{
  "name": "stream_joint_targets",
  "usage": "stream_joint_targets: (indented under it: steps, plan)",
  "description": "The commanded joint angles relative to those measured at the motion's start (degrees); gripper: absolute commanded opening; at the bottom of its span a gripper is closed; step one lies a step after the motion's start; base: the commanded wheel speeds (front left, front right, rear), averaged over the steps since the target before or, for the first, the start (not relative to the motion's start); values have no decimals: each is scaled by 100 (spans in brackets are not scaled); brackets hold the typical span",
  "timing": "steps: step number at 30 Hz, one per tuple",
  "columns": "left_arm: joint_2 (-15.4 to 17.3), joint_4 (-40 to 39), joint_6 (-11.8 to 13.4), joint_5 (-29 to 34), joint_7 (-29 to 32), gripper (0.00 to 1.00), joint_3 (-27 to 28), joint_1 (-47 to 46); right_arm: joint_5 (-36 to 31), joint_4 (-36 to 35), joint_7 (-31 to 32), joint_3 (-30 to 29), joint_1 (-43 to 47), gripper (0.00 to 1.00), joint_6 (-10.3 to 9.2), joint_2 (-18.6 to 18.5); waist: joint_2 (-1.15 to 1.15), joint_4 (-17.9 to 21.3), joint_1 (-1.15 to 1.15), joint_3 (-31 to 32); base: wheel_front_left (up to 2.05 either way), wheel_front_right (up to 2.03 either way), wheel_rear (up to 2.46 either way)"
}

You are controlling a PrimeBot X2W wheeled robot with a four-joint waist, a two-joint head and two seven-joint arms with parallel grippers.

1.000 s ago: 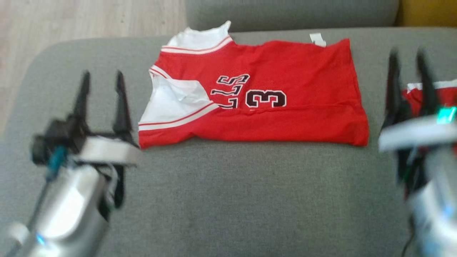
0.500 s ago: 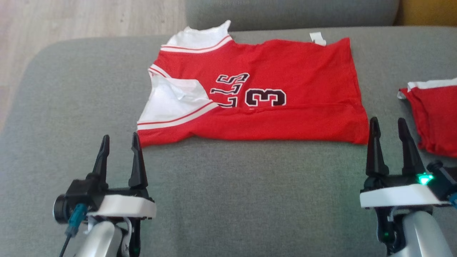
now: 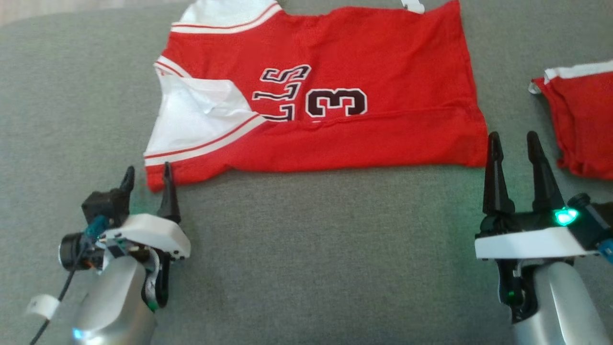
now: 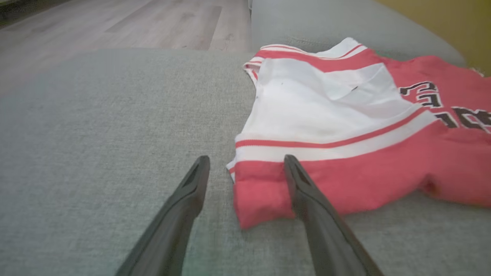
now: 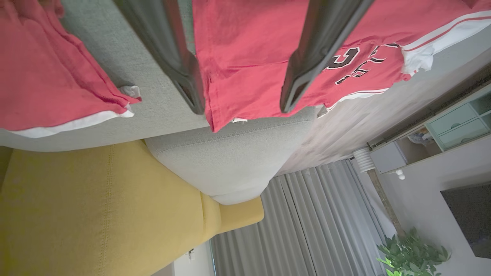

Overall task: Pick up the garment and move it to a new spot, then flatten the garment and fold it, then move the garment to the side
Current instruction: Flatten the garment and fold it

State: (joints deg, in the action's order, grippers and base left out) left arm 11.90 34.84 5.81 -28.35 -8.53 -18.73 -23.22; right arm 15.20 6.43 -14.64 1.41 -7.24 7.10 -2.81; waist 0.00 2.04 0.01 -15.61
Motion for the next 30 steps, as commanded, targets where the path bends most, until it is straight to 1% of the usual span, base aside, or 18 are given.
stream_joint_targets:
  steps: [1, 4, 8, 10, 11, 12, 13, 14, 17, 21, 24, 28, 30]
  plan:
    - [166, 25, 9, -48, 39, 100, 209, -273, 7, -179, -36, 145, -218, 100, 39, -8, 0, 113, -1, -111, 0, 0, 0]
    - [178, 376, 44, -83, 199, 100, 217, -424, 43, -173, -36, 180, -248, 100, 39, -8, 0, 183, -1, -164, 0, 0, 0]
    - [162, 671, -48, -226, 448, 100, 238, -491, 70, -159, -36, 217, -268, 100, 39, -8, 0, 239, -1, -189, 0, 0, 0]
    - [194, 813, -30, -219, 536, 100, 217, -535, 83, -148, -36, 225, -277, 100, 39, -8, 0, 264, -1, -195, 0, 0, 0]
    - [194, 885, -64, -216, 640, 88, 169, -532, 91, -140, -36, 222, -279, 100, 39, -8, 0, 273, -1, -189, 0, 0, 0]
    - [188, 937, -109, -224, 738, 57, 128, -530, 97, -129, -36, 215, -281, 100, 39, -8, 0, 279, -1, -183, 0, 0, 0]
    - [187, 968, -149, -228, 812, 7, 91, -529, 99, -117, -36, 207, -284, 100, 39, -8, 0, 284, -1, -176, 0, 0, 0]
    - [190, 983, -175, -222, 853, 0, 59, -526, 101, -104, -36, 197, -286, 100, 39, -8, 0, 284, -1, -161, 0, 0, 0]
    - [187, 935, -183, -223, 755, 0, 47, -509, 103, -39, -36, 154, -279, 100, 39, -8, 0, 258, -1, -83, 0, 0, 0]
    - [170, 714, -203, -176, 349, 0, 38, -499, 21, 237, -36, 152, -280, 100, 39, -7, 0, 188, -1, 77, 0, 0, 0]
    - [205, 430, -292, -80, 7, 0, -24, -514, -328, 602, -21, 108, -409, 100, 39, -7, 0, 148, -1, 160, 0, 0, 0]
    - [313, -20, -311, 70, -241, 0, -96, -560, -544, 1127, 384, -93, -777, 100, 39, -7, 0, 94, -1, 207, 0, 0, 0]
    - [364, -277, -310, 165, -288, 0, -159, -590, -823, 1390, 617, -180, -1017, 100, 39, -7, 0, 67, -1, 191, 0, 0, 0]
